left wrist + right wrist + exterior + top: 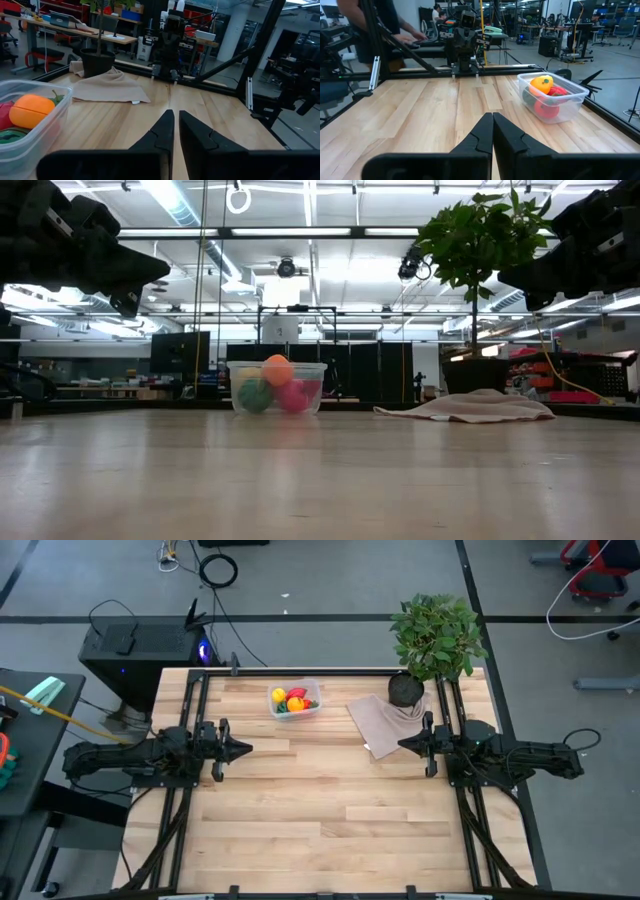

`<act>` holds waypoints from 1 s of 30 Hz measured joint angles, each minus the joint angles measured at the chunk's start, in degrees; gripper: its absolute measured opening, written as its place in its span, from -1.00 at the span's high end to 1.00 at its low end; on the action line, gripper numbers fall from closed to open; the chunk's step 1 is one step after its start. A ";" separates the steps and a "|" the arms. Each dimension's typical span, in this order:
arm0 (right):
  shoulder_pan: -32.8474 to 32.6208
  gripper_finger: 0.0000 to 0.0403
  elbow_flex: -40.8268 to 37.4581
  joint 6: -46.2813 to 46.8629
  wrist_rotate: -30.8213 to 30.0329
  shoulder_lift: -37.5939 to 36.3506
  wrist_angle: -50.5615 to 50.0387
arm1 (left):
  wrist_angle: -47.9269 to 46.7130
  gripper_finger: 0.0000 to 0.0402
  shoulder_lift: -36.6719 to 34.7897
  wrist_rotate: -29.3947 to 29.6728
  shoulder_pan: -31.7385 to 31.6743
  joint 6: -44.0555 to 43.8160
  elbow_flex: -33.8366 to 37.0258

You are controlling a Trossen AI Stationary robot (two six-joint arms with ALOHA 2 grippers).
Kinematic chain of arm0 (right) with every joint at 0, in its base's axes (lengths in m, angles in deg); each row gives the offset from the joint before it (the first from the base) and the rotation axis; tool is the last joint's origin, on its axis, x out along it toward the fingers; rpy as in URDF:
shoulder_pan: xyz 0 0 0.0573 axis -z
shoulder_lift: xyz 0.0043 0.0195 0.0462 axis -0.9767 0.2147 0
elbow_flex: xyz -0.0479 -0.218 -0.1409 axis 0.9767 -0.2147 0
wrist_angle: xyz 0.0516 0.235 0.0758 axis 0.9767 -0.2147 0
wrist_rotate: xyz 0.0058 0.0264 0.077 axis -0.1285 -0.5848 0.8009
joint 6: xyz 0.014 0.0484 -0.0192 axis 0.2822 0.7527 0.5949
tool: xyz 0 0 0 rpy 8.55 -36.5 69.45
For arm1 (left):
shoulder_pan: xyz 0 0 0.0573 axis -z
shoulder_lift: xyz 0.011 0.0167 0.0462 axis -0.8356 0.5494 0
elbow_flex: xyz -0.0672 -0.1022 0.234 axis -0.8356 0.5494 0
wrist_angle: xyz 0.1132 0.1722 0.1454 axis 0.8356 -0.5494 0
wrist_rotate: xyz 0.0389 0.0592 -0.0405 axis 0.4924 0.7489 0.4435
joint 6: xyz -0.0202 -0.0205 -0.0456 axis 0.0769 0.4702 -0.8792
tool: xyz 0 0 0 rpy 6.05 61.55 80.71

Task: Pick and placing Produce into tupperware
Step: Return to Home Position

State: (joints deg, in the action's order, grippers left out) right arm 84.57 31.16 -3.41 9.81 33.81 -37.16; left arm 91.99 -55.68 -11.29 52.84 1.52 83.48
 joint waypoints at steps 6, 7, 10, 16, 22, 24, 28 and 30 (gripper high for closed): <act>0.00 0.93 0.00 0.01 0.00 0.00 0.01 | -0.01 0.86 0.00 0.00 0.00 0.00 -0.02; 0.00 0.93 0.00 -0.01 -0.02 0.00 0.01 | -0.01 0.85 0.01 -0.01 0.00 0.01 -0.01; 0.00 0.93 0.00 0.01 -0.01 0.01 0.00 | 0.01 0.83 0.00 0.01 0.00 0.02 0.00; 0.00 0.93 0.00 0.00 0.00 0.02 -0.01 | -0.01 0.80 0.02 -0.02 0.00 0.03 0.01; 0.00 0.93 0.00 -0.01 0.00 0.02 0.01 | 0.01 0.83 0.01 -0.01 0.00 0.02 -0.01; 0.00 0.93 0.00 0.01 0.00 0.02 0.01 | 0.01 0.85 0.01 0.01 0.00 0.02 -0.02; 0.00 0.93 0.00 0.00 0.00 0.00 -0.01 | -0.01 0.86 0.00 0.00 0.00 0.02 0.00; 0.00 0.93 0.00 0.00 0.00 0.01 0.01 | -0.01 0.85 -0.01 -0.02 0.00 0.02 0.00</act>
State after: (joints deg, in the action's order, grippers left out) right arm 84.57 31.16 -3.41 9.81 33.81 -37.15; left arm 91.98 -55.69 -11.31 52.84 1.54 83.48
